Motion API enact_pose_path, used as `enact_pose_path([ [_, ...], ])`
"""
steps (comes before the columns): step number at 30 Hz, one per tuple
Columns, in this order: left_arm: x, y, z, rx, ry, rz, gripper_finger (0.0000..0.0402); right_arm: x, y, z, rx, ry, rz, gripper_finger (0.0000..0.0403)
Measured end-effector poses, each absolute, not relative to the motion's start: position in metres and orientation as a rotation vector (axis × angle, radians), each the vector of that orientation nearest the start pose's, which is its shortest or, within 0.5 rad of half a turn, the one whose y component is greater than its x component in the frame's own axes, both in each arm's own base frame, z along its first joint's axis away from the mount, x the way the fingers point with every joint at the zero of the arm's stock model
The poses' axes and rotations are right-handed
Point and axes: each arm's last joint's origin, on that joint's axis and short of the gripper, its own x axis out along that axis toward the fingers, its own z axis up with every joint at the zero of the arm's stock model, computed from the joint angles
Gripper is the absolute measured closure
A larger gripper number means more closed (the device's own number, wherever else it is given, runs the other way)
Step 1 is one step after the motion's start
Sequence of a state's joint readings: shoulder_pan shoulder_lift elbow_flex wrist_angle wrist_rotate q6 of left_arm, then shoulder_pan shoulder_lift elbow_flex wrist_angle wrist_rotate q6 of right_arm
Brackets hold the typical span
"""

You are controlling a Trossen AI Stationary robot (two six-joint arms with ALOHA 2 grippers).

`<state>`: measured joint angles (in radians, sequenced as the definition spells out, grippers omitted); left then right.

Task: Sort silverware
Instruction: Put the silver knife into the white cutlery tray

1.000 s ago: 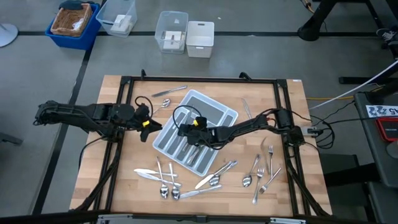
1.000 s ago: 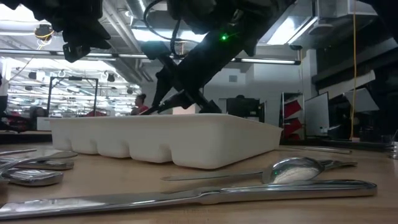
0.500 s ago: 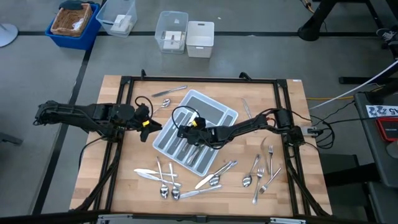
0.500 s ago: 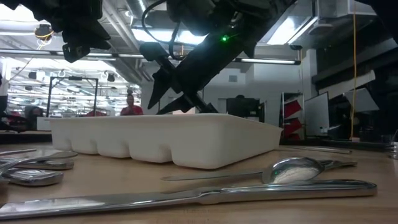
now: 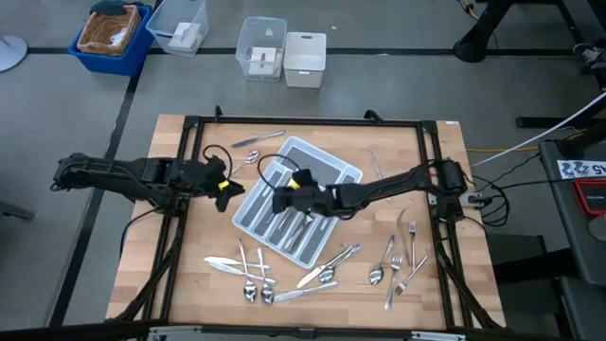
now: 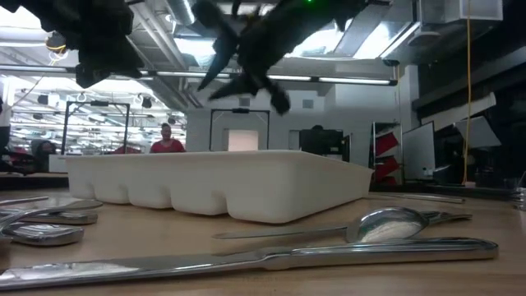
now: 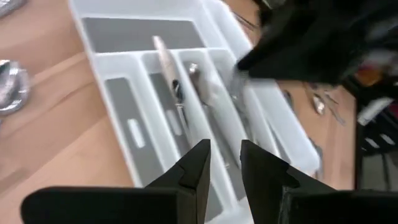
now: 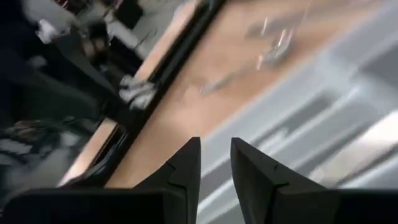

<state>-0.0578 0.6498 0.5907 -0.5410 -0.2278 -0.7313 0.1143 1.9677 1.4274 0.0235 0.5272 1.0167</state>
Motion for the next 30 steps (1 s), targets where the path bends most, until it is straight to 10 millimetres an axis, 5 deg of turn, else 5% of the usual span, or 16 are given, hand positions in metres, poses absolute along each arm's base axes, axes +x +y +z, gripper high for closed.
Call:
enact_pose_path([
  [5,0.137,-0.001,0.254,-0.638,0.498,0.404,0.0325,0.429,0.003,0.242,0.617,0.256,-0.776,0.0314],
  [17,0.137,-0.001,0.254,-0.639,0.487,0.408,0.0325,0.411,-0.088,0.206,0.593,0.564,-0.946,0.0314],
  [22,0.137,0.000,0.255,-0.633,0.479,0.426,0.0325,0.411,-0.100,0.192,0.576,0.636,-0.923,0.0314],
  [30,0.137,0.002,0.255,-0.614,0.454,0.478,0.0325,0.419,-0.087,0.171,0.524,0.714,-0.874,0.0314],
])
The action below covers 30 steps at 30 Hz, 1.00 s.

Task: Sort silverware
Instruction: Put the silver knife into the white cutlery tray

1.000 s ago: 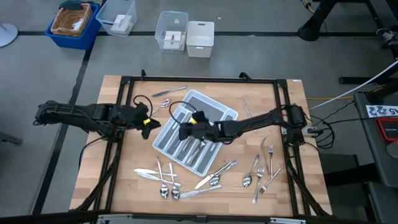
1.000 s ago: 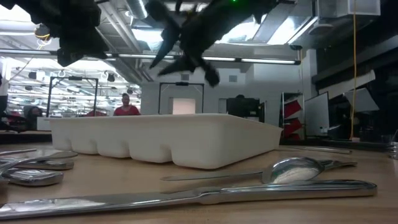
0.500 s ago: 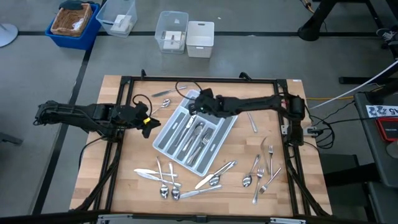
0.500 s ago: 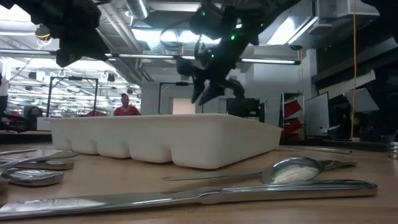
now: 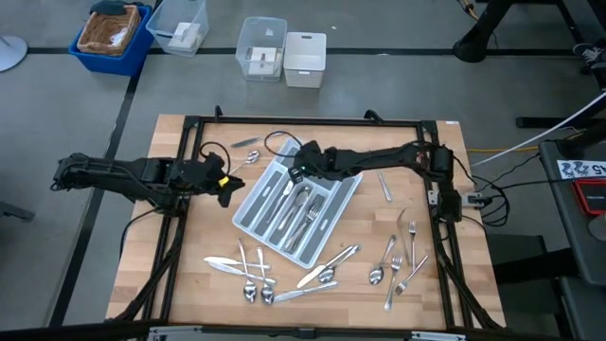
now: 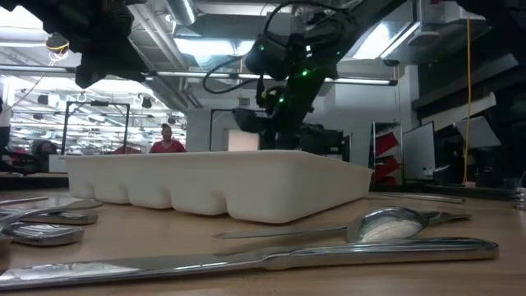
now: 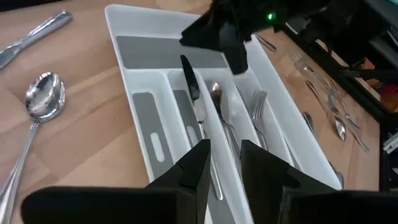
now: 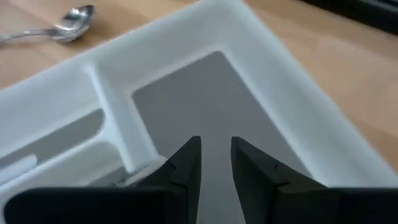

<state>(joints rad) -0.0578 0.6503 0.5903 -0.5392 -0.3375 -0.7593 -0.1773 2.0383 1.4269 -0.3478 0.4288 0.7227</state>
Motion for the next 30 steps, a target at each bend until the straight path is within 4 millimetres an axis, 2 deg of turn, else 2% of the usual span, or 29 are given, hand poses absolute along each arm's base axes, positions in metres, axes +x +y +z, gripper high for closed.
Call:
enact_pose_path([
  [8,0.137,0.002,0.255,-0.616,0.450,0.485,0.0325,0.424,-0.074,0.161,0.512,0.761,-0.799,0.0314],
  [16,0.137,0.002,0.255,-0.625,0.448,0.488,0.0325,0.430,-0.048,0.162,0.426,0.791,-0.676,0.0314],
  [22,0.137,0.002,0.255,-0.630,0.447,0.489,0.0325,0.436,-0.024,0.165,0.303,0.818,-0.497,0.0314],
  [30,0.137,0.002,0.255,-0.632,0.446,0.490,0.0325,0.434,-0.030,0.166,0.274,0.816,-0.543,0.0314],
])
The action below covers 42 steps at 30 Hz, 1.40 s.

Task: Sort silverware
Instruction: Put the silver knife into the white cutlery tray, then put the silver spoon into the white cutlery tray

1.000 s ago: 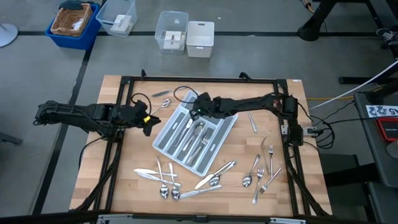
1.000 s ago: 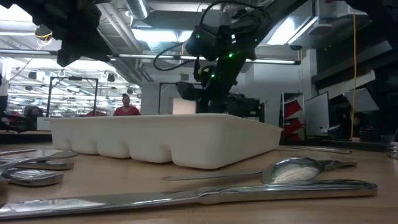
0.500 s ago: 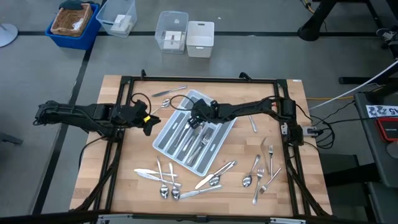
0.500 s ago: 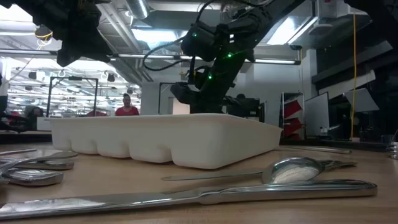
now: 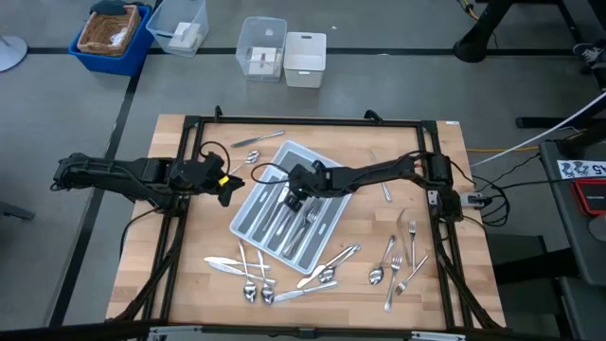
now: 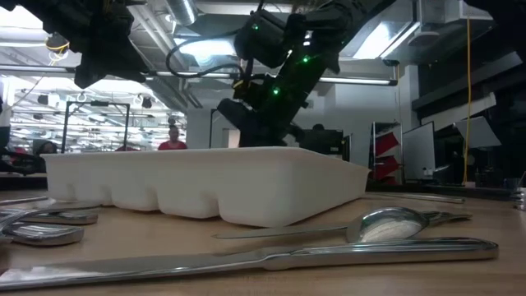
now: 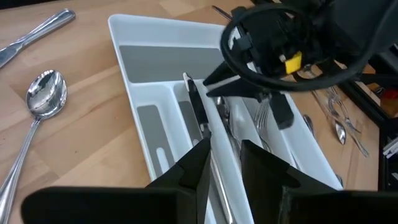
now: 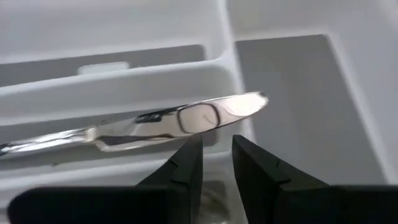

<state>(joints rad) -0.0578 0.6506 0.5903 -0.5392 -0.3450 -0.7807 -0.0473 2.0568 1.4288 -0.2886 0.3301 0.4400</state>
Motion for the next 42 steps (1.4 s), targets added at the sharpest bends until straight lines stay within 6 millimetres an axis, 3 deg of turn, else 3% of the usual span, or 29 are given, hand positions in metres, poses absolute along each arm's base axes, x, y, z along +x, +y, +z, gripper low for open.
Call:
enact_pose_path([
  [9,0.137,0.002,0.255,-0.641,0.444,0.492,0.0325,0.430,-0.050,0.178,0.293,0.768,-0.606,0.0314],
  [15,0.137,0.002,0.255,-0.637,0.445,0.491,0.0325,0.430,-0.065,0.176,0.311,0.757,-0.635,0.0314],
  [22,0.137,0.002,0.255,-0.636,0.447,0.492,0.0325,0.439,-0.065,0.159,0.319,0.737,-0.622,0.0314],
  [30,0.137,0.002,0.254,-0.627,0.452,0.491,0.0325,0.445,-0.053,0.150,0.356,0.756,-0.490,0.0314],
  [38,0.135,0.002,0.253,-0.640,0.468,0.505,0.0325,0.455,-0.051,0.167,0.367,0.675,-0.467,0.0314],
  [42,0.131,0.003,0.243,-0.692,0.513,0.610,0.0325,0.462,-0.057,0.185,0.366,0.631,-0.478,0.0314],
])
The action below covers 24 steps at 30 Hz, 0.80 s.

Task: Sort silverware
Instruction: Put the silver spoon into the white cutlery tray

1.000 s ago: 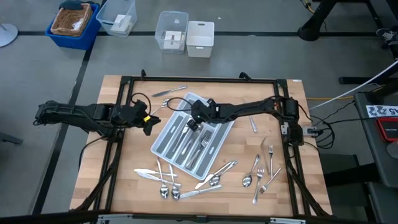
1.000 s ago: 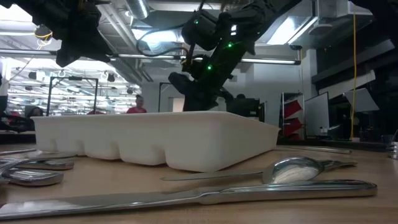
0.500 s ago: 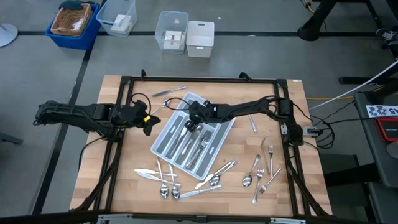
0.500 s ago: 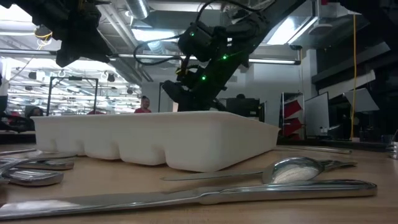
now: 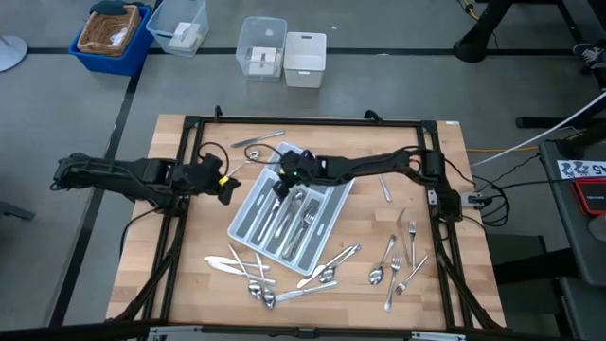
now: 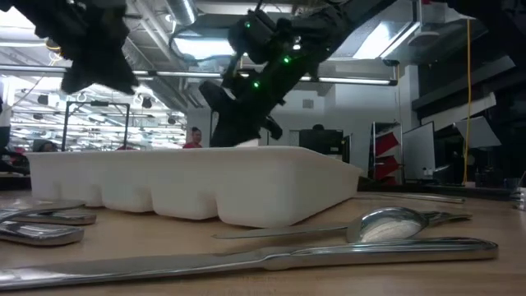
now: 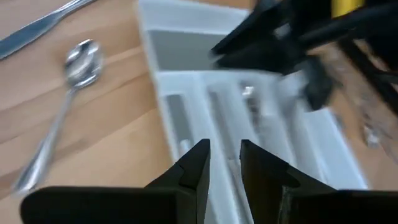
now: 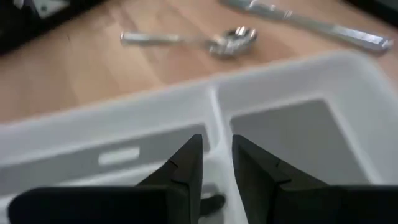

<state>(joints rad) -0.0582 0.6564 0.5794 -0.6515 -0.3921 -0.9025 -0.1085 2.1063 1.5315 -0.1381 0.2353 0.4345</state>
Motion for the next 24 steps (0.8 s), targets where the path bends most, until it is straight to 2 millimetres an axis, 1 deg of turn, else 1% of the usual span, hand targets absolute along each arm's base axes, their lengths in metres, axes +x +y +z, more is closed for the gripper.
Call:
enact_pose_path([
  [3,0.130,0.005,0.230,-0.680,0.549,0.702,0.0325,0.467,-0.060,0.202,0.321,0.634,-0.460,0.0314],
  [7,0.138,0.010,0.214,-0.660,0.579,0.762,0.0325,0.474,-0.059,0.234,0.259,0.664,-0.416,0.0314],
  [11,0.145,0.021,0.202,-0.634,0.629,0.844,0.0325,0.475,-0.058,0.273,0.236,0.692,-0.385,0.0314],
  [14,0.149,0.032,0.197,-0.607,0.661,0.905,0.0325,0.469,-0.057,0.306,0.226,0.728,-0.363,0.0314],
  [17,0.154,0.045,0.191,-0.589,0.699,0.929,0.0325,0.458,-0.056,0.342,0.193,0.762,-0.350,0.0314],
  [20,0.160,0.060,0.185,-0.570,0.742,0.904,0.0325,0.440,-0.054,0.375,0.180,0.805,-0.349,0.0314],
  [21,0.162,0.066,0.183,-0.566,0.758,0.890,0.0325,0.434,-0.053,0.383,0.171,0.807,-0.346,0.0314],
  [24,0.168,0.082,0.175,-0.547,0.800,0.854,0.0325,0.404,-0.050,0.403,0.169,0.811,-0.346,0.0314],
])
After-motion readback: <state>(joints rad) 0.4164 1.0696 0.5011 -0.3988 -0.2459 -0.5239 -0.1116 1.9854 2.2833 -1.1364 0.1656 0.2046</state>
